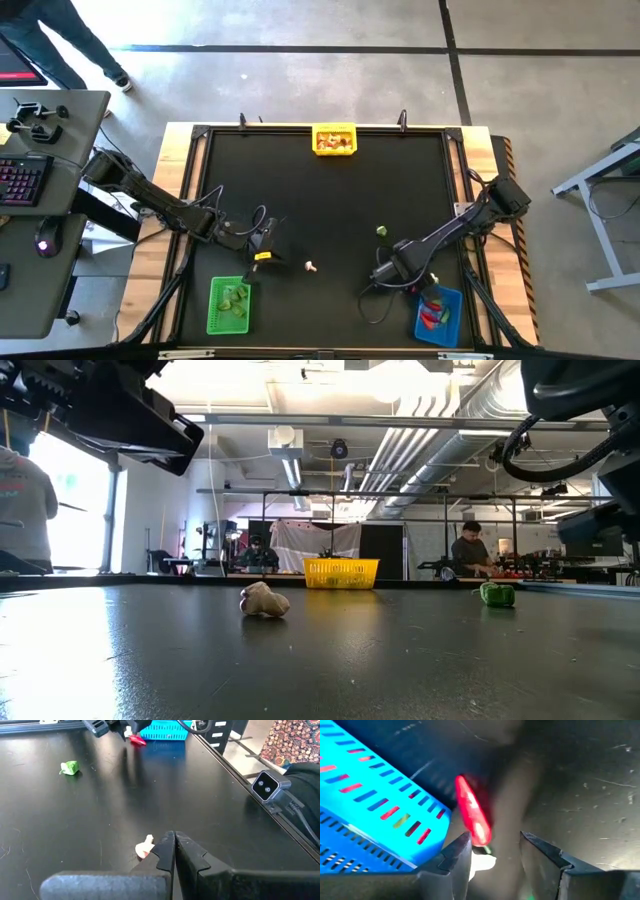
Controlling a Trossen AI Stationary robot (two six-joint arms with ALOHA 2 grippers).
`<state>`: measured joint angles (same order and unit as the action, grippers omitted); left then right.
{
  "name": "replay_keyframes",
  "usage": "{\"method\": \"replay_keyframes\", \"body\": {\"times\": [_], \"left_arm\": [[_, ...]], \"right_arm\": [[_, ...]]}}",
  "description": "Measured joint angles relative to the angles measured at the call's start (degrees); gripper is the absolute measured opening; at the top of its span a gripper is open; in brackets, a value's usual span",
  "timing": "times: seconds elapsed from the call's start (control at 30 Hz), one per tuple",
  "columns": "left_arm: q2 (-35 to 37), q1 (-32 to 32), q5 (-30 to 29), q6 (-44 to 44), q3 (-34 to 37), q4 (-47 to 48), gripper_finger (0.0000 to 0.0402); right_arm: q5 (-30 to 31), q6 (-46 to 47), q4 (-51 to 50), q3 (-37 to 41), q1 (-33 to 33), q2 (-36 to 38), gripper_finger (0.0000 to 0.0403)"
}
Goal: Sort produce into baskets
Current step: Put the red chili into the blue bin
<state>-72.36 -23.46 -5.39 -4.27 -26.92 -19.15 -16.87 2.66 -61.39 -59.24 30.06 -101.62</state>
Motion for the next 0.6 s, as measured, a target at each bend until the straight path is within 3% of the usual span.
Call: {"method": "replay_keyframes", "body": {"times": [0.3, 0.6], "left_arm": [[0.0, 0.0, 0.0, 0.8, 0.0, 0.1, 0.0000], [0.0, 0.0, 0.0, 1.0, 0.0, 0.6, 0.0000]], "right_arm": [[-2.4, 1.6, 3.0, 0.0, 0.1, 0.0, 0.0156], [2.5, 1.4, 4.5, 0.0, 0.7, 0.0, 0.0155]]}}
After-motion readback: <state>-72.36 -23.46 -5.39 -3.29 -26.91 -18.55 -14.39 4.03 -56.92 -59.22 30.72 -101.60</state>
